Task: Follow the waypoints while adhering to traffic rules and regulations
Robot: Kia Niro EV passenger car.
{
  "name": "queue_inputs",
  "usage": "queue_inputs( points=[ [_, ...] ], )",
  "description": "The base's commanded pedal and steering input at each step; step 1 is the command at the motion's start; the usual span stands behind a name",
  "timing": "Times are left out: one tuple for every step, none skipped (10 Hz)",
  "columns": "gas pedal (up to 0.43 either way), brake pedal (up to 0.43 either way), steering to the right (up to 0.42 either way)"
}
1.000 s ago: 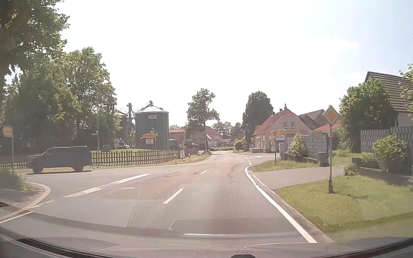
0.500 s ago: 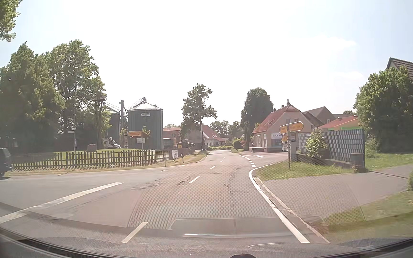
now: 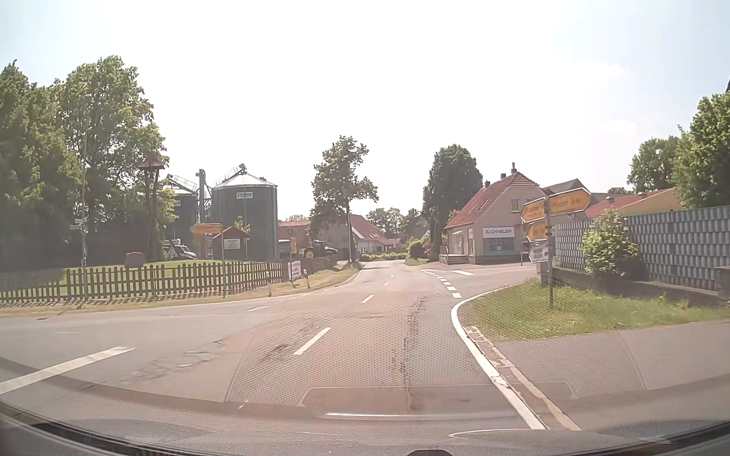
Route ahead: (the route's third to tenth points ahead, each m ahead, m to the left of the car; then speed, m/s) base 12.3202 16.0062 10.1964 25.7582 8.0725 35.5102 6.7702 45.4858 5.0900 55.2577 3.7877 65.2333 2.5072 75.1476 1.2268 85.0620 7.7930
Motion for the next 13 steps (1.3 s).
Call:
queue_inputs(
  points=[
    [0.000, 0.274, 0.006],
    [0.000, 0.274, 0.001],
    [0.000, 0.274, -0.008],
    [0.000, 0.280, -0.031],
    [0.000, 0.280, -0.061],
    [0.000, 0.280, -0.120],
    [0.000, 0.280, -0.172],
    [0.000, 0.268, -0.226],
    [0.000, 0.250, -0.287],
    [0.000, 0.232, -0.361],
    [0.000, 0.213, -0.415],
    [0.000, 0.159, -0.483],
    [0.000, 0.000, -0.529]
  ],
)
